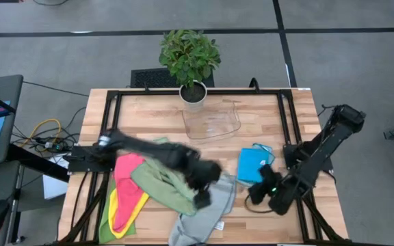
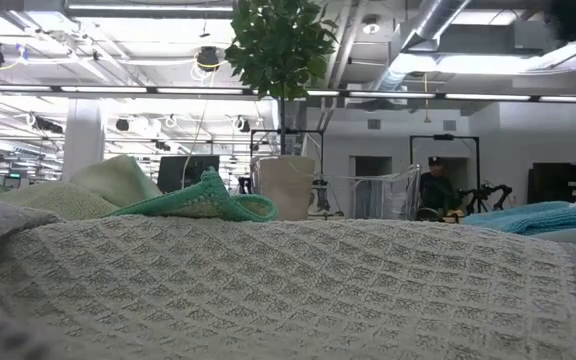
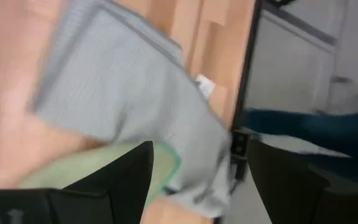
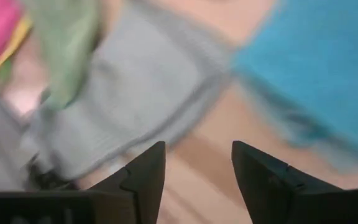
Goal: Fold microfiber towels
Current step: Fold the light green microfiber cloth
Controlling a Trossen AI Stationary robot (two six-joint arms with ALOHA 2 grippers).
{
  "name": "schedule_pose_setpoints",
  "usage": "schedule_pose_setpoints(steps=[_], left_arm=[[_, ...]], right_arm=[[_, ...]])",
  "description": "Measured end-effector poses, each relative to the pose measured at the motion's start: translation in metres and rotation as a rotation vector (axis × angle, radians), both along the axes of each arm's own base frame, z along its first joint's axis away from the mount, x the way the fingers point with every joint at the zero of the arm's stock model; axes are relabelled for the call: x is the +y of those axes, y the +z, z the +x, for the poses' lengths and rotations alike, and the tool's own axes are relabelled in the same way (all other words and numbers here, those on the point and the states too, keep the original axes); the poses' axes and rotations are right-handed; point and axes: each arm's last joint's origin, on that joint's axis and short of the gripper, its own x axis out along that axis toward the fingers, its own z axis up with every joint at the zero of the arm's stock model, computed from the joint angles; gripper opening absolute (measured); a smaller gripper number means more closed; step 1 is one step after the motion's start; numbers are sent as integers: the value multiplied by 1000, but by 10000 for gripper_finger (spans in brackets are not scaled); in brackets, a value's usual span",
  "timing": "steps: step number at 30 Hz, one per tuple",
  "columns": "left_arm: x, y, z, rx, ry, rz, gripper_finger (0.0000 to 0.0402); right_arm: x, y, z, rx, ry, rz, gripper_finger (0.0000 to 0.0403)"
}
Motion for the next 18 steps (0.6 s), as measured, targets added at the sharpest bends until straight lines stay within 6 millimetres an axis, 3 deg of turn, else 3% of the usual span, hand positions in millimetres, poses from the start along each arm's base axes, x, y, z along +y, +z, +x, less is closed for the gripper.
schedule_pose_setpoints(steps=[3,10,14,18], left_arm=[[-37,22,-36,-30,36,86,251],[-111,38,-110,-2,224,77,251],[-150,30,-141,-43,425,53,251],[-177,14,-170,-74,638,-28,251]], right_arm=[[-2,-8,25,12,108,-33,202],[-18,4,90,55,406,-155,191],[-20,13,115,80,574,-279,188],[-24,12,128,113,682,-333,189]])
